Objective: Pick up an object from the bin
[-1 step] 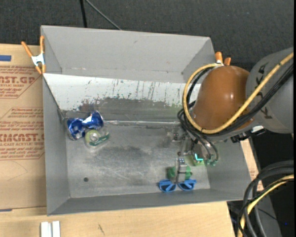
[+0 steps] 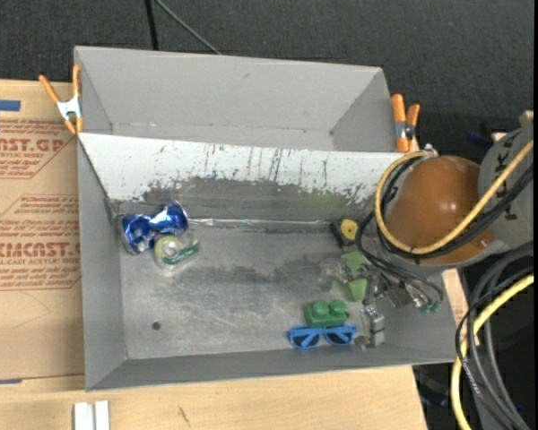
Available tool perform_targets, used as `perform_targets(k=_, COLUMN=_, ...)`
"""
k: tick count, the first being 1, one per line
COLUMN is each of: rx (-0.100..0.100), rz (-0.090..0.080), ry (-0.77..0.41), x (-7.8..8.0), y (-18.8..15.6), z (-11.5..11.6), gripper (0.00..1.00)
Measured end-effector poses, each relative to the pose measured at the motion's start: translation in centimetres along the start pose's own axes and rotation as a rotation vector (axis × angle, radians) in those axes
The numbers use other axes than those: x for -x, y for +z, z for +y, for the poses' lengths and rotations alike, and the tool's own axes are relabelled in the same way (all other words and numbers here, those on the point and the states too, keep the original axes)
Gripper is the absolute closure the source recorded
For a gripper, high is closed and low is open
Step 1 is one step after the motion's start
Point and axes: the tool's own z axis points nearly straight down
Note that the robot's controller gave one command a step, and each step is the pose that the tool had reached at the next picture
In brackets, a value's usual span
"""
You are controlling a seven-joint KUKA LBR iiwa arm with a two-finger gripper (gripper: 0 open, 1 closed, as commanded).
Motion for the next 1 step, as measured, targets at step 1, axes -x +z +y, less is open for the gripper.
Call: perform_targets(k=1, rx=-0.003, rz=-0.016, ry=-0.021, x=1.14, y=4.01, z=2.45, gripper=0.0)
